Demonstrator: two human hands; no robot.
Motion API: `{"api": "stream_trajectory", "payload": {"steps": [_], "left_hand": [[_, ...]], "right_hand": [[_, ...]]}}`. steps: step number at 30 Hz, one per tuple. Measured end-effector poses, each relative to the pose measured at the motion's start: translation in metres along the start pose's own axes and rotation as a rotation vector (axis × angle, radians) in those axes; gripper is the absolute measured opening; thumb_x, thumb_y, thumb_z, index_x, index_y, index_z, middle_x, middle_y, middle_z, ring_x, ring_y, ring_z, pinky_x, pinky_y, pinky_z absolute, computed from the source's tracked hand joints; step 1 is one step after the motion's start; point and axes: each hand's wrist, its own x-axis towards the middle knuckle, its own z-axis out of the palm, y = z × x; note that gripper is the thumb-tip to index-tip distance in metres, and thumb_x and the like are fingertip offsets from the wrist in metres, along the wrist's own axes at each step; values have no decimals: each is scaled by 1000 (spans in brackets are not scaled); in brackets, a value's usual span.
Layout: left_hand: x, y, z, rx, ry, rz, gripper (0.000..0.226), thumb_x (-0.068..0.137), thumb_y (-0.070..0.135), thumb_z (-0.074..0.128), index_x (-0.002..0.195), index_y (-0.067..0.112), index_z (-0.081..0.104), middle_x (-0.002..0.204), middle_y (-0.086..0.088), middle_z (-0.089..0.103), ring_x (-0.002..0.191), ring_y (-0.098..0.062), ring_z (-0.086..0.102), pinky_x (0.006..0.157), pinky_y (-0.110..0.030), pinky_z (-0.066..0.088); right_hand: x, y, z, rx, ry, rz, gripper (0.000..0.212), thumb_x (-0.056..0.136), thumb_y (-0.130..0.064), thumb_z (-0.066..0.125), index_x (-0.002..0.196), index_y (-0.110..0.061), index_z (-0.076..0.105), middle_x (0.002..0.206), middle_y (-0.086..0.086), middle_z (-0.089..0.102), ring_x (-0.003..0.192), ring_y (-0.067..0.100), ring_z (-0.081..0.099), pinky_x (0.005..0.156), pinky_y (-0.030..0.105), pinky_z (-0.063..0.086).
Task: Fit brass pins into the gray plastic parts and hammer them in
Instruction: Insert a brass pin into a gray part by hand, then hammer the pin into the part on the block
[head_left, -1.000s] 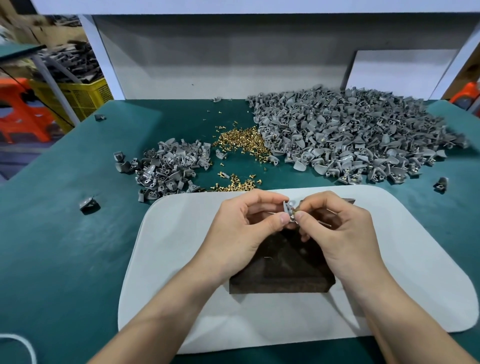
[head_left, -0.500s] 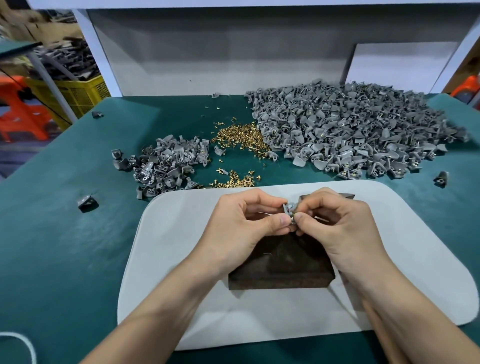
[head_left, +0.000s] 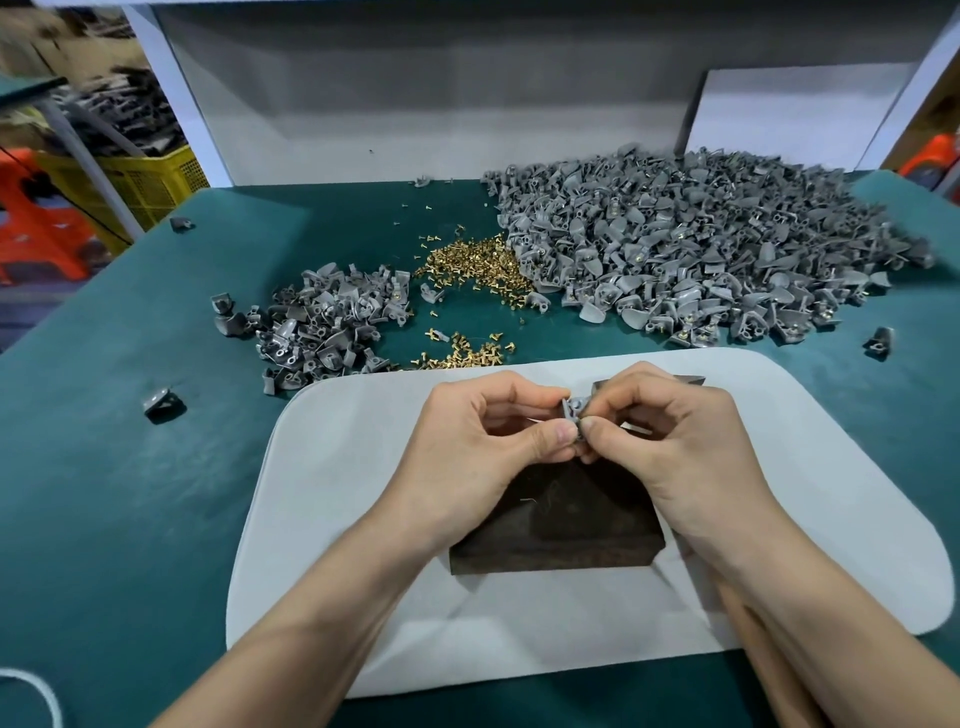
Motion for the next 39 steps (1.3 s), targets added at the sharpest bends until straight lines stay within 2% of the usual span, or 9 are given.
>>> {"api": "stream_trajectory", "payload": {"steps": [10, 19, 21, 24, 26, 28, 30, 34, 39], "left_hand": [[-3, 4, -1, -97, -4, 2, 26, 66, 6, 68, 91, 2, 65, 79, -5, 73, 72, -13, 70, 64, -17, 55], [-3, 5, -2, -79, -9, 3, 23, 67, 6, 70, 90, 4, 66, 80, -7, 73, 72, -17, 71, 65, -19, 55], [-3, 4, -3, -47, -1, 17, 19, 74, -2, 69, 92, 2, 64, 84, -10, 72, 75, -21, 72, 68, -24, 58], [-3, 3, -6, 36, -2, 76, 17, 80, -8, 66, 89, 5, 59, 93, -9, 73, 82, -25, 72, 76, -27, 58], [-4, 3, -10, 147, -13, 131, 19, 81, -6, 67, 85, 10, 59, 98, -3, 72, 85, -22, 72, 80, -27, 57], [-5, 2, -13, 254, -32, 174, 20, 81, -5, 67, 84, 13, 59, 98, 0, 72, 85, -19, 71, 81, -25, 55], [-5, 0, -15, 333, -56, 216, 21, 80, -3, 68, 82, 16, 59, 96, 1, 71, 89, -14, 70, 84, -21, 51], [-2, -8, -17, 603, -22, 304, 19, 78, 8, 70, 77, 24, 60, 103, 15, 69, 123, -1, 46, 101, -15, 33], [5, -17, -24, 574, -63, 161, 22, 78, 5, 68, 73, 25, 58, 115, 21, 62, 128, -5, 40, 101, -21, 27]], "right_hand": [[-3, 0, -2, 227, 3, 46, 18, 86, 8, 57, 76, -2, 68, 69, 9, 69, 63, 21, 68, 67, 30, 57], [-4, -3, -2, 87, -10, -26, 17, 80, 9, 65, 74, -6, 68, 72, 16, 65, 59, 16, 67, 63, 20, 54], [-3, -5, -7, -27, 12, -88, 14, 81, 1, 68, 72, -11, 68, 73, 9, 65, 63, 13, 66, 63, 18, 52], [5, -4, -29, -522, 245, -211, 13, 82, -17, 67, 68, -16, 64, 72, -6, 61, 66, 5, 59, 61, 8, 40], [10, 3, -48, -785, 303, -63, 22, 82, -24, 68, 62, -15, 62, 66, -7, 59, 62, 8, 56, 57, 20, 33], [13, 13, -60, -921, 177, 207, 32, 80, -39, 67, 59, -16, 61, 59, -2, 59, 62, 17, 56, 53, 30, 29], [14, 21, -61, -975, 40, 418, 40, 73, -55, 68, 63, -18, 59, 63, 0, 61, 64, 18, 56, 50, 26, 32], [15, 22, -49, -1030, 42, 449, 44, 64, -59, 74, 63, -17, 60, 64, -1, 61, 65, 19, 56, 51, 28, 35], [19, 17, -41, -974, 96, 538, 32, 70, -40, 69, 60, -11, 61, 68, 9, 65, 70, 30, 61, 57, 30, 42]]}}
